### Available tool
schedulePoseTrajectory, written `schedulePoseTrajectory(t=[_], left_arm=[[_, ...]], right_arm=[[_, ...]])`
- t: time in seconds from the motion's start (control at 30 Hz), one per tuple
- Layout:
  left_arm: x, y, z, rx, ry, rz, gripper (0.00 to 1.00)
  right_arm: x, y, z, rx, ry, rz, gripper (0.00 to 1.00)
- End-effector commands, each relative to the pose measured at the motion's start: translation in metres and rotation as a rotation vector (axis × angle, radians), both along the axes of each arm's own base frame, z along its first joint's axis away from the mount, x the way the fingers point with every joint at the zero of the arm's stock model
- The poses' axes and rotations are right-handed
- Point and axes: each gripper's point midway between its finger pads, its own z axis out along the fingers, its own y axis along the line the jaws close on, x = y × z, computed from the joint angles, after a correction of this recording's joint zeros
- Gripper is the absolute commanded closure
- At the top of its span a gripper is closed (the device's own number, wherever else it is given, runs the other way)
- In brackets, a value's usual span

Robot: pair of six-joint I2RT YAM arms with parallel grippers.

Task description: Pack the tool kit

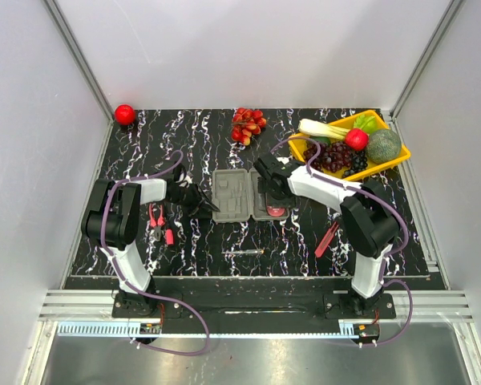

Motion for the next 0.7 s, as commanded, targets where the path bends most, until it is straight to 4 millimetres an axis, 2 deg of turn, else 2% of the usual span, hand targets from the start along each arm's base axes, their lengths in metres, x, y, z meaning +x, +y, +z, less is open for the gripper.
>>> schedulePoseTrajectory(t=[0.0, 0.27, 0.67], left_arm=[[-0.011, 0.021, -0.035, 0.141, 0.083, 0.049, 1.00], [-0.011, 0.021, -0.035, 0.139, 0.082, 0.046, 1.00], [-0.012, 0.021, -0.035, 0.137, 0.082, 0.041, 1.00]], right_arm=[[0.013, -0.009, 0.048, -0.013, -0.110, -0.010, 0.18], [0.026, 0.006, 0.046, -0.007, -0.139, 0.089, 0.25], [0.029, 0.016, 0.019, -0.061, -0.110, 0.147, 0.32]])
